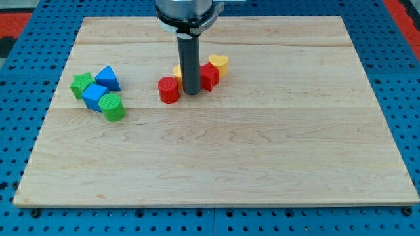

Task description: Slide red circle to the top

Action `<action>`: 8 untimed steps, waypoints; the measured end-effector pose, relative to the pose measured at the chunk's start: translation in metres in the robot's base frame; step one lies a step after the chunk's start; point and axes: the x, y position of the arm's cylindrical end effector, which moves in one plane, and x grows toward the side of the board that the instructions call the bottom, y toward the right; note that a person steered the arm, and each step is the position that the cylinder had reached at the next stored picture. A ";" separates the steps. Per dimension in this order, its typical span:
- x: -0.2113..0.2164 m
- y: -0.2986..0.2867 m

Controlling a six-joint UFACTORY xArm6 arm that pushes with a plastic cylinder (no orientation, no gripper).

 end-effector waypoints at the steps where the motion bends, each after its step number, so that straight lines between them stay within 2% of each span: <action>1: 0.025 -0.019; 2: 0.003 -0.077; 3: -0.005 -0.087; 4: -0.016 -0.066; 5: -0.032 -0.014; 6: -0.043 0.013; 7: -0.043 0.004; 8: 0.002 -0.002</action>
